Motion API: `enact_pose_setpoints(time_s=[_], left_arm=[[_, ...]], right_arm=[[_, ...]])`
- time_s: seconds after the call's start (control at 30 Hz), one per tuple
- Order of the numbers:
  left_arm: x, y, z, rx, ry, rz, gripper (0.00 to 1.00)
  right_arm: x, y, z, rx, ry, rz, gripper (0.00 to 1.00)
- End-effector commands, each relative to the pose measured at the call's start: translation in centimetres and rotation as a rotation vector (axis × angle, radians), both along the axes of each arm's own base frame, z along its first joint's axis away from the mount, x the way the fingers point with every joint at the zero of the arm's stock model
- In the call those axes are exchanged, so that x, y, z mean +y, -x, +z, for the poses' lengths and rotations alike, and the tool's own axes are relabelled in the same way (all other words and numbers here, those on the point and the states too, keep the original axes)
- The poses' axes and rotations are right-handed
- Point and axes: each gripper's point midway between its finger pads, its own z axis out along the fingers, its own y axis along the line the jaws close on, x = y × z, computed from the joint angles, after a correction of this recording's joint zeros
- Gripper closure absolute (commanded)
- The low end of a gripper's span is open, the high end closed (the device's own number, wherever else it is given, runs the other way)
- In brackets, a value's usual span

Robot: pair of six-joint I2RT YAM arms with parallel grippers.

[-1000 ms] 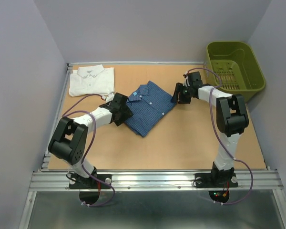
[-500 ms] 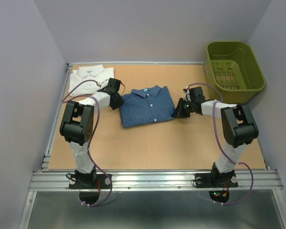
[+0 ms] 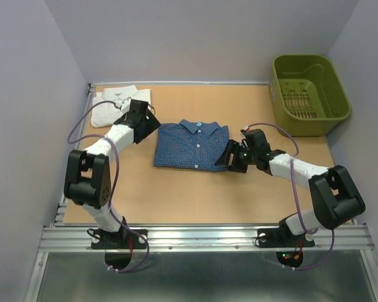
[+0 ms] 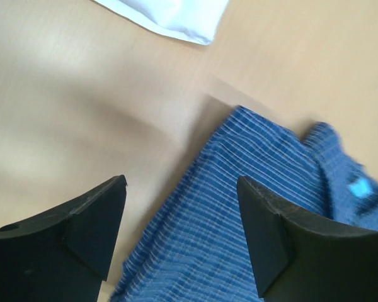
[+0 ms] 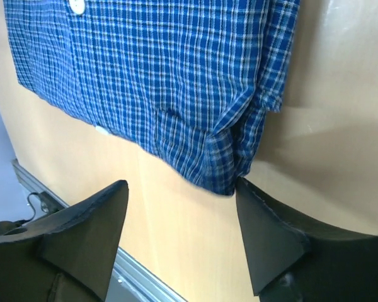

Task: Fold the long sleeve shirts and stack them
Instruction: Fold the shirt

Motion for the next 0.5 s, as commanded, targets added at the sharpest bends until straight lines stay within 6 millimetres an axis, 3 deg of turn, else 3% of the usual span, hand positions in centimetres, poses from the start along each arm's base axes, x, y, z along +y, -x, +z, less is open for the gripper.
enact_pose_setpoints(time_s=[0.0,0.03,0.07,0.13,0.17,0.23,0.27,0.3,0.37,0.47], left_arm=[[-2.7,3.9,4.4,-0.1,0.171,0.042,0.13],[-3.4,4.8,5.9,-0.141,0.211,0.047,0.12],[-5.3,6.9,4.6,-0.112,0.225,0.012,0.1],[-7.1,8.7,5.2,-0.119,0.317,0.039,0.07],[-8.6,10.7,3.6,-0.084,0.336,0.012,0.06],[-10.6,12.3,3.7,-0.084,0.443,0.036,0.05],[-11.9,12.4,4.1,-0.117,0.498,0.031,0.05],[-12.1,13.4,2.8,-0.104,0.502,0.042,0.05],[-14.3,13.8,3.7,-0.162,0.577,0.035,0.04],[-15.3,14.3,3.2,-0.214,0.613,0.102,0.03]], right_arm=[[-1.3,-0.3,1.3,-0.091,0.027,-0.073,0.24],[-1.9,-0.6,1.5,-0.117,0.055,-0.096,0.24],[-2.3,-0.5,1.4,-0.115,0.079,-0.099,0.24],[-3.2,-0.9,1.4,-0.135,0.128,-0.121,0.24],[-3.5,-1.1,1.6,-0.138,0.146,-0.131,0.24],[-4.2,-1.4,1.8,-0.154,0.181,-0.152,0.24],[-4.4,-1.5,2.0,-0.159,0.181,-0.159,0.24],[-4.5,-1.5,2.5,-0.169,0.177,-0.166,0.24],[-4.5,-1.5,3.0,-0.177,0.165,-0.171,0.21],[-4.3,-1.3,3.7,-0.185,0.138,-0.182,0.12]])
